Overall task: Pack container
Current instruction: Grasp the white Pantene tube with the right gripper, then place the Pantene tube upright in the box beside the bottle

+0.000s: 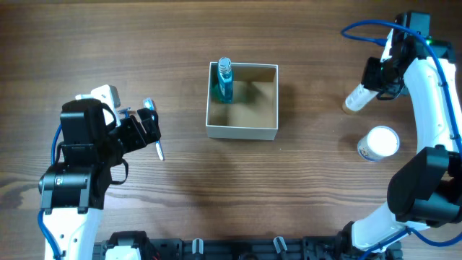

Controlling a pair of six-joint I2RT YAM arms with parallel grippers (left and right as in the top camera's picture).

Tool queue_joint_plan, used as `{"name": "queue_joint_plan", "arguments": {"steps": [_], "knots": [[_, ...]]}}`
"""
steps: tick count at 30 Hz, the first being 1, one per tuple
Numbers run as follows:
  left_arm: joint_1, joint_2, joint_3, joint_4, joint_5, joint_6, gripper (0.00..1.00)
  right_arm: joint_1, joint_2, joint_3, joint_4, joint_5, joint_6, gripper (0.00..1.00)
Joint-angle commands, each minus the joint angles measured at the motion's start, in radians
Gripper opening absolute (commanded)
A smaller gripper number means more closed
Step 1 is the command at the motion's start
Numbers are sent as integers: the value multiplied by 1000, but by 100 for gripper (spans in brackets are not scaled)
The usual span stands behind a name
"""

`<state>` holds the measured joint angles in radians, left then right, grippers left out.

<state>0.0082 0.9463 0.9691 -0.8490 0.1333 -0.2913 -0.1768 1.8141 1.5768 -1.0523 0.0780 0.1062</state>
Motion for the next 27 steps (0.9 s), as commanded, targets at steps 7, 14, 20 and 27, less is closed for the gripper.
{"name": "queue_joint_plan", "arguments": {"steps": [7,14,20,27], "knots": [[-5,3,20,2,19,-5,100,0,-3,6,0,-14,2,4],[-5,3,20,2,19,-5,100,89,-232,106,-16,-80,2,4],[-5,3,20,3,19,-5,100,397,-436,194,-5,-68,89,4],[-5,3,20,2,19,-6,100,647,-332,217,35,80,241,4]]}}
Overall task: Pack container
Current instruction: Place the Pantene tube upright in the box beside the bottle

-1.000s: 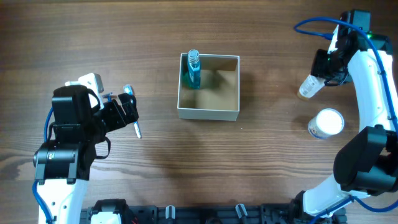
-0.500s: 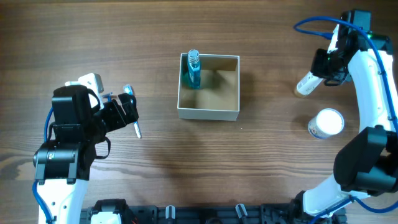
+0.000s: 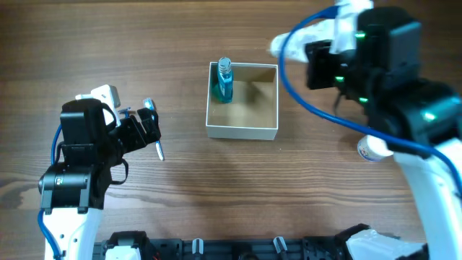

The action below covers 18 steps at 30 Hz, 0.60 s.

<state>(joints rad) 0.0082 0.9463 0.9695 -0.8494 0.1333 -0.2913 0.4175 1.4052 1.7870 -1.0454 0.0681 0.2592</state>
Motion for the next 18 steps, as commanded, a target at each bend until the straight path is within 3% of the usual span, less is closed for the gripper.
{"name": "queue_joint_plan", "arguments": {"steps": [1,9,18], "knots": [[-5,3,20,2,19,-6,100,71,116,7,32,90,104,4],[-5,3,20,3,19,-5,100,116,356,7,63,93,163,4],[-5,3,20,2,19,-5,100,116,479,7,114,104,163,4]]}}
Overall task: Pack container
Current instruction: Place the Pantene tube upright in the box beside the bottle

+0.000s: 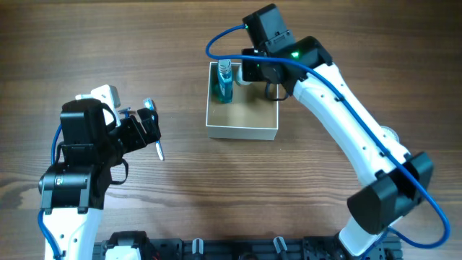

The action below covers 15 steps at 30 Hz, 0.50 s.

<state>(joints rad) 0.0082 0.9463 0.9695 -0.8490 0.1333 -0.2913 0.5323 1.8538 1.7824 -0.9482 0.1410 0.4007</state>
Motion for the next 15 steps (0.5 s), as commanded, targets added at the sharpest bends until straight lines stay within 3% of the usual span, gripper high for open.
{"name": "queue_joint_plan", "arguments": {"steps": [1,15], "knots": [[-5,3,20,2,19,-5,100,1,42,11,18,31,21,4],[-5,3,20,2,19,-5,100,1,113,11,66,-8,18,5]]}}
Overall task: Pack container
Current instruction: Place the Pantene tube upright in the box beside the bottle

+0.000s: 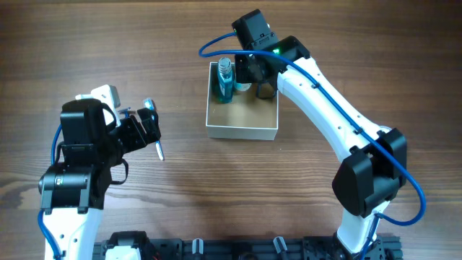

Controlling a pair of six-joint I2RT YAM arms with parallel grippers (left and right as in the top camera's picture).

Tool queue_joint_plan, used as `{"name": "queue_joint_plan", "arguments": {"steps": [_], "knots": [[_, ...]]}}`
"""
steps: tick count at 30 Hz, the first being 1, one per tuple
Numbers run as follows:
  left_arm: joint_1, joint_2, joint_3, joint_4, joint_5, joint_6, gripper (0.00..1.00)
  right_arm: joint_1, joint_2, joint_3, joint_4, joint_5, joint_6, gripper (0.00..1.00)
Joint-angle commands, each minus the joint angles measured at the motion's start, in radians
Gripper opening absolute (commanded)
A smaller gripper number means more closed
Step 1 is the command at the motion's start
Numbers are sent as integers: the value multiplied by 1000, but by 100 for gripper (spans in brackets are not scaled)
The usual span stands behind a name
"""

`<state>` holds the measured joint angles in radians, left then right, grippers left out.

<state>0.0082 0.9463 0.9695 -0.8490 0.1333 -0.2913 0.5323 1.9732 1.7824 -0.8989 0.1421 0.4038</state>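
A white open box (pixel 242 132) stands at the table's middle. A blue bottle (pixel 224 81) is upright in its back left corner. My right gripper (pixel 250 81) reaches down into the back of the box just right of the blue bottle. It is shut on a white bottle (pixel 243 87), of which only a small part shows under the wrist. My left gripper (pixel 153 128) hangs open and holding nothing over the table, well left of the box.
The right arm (pixel 325 108) slants across the table from the front right to the box, covering the tabletop under it. A dark rail (pixel 238 249) runs along the front edge.
My right gripper with the white bottle has shifted slightly left and lower into the box's back, closer to the blue bottle. The left arm has not moved.
My right gripper first sat on the white bottle lying at the far right of the table, near a white round jar. Then it held the bottle up high, right of the box. Then it was over the box's back edge, and now inside it.
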Motion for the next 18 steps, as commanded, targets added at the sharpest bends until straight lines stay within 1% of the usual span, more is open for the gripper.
{"name": "queue_joint_plan", "arguments": {"steps": [1,2,3,4,5,8,15,18], "knots": [[-5,3,20,2,19,-5,100,1,-6,11,22,-24,14,9],[-5,3,20,2,19,-5,100,1,-6,11,24,-40,14,20],[-5,3,20,2,19,-5,100,1,-6,11,24,-59,14,47],[-5,3,20,2,19,-5,100,1,-6,11,23,-67,14,58],[-5,3,20,2,19,-5,100,1,-6,11,23,-73,13,60],[-5,3,20,2,19,-5,100,2,-6,11,23,-77,14,61],[-5,3,20,2,19,-5,100,2,-6,11,23,-84,13,63],[-5,3,20,2,19,-5,100,2,-9,11,23,-83,-16,63]]}}
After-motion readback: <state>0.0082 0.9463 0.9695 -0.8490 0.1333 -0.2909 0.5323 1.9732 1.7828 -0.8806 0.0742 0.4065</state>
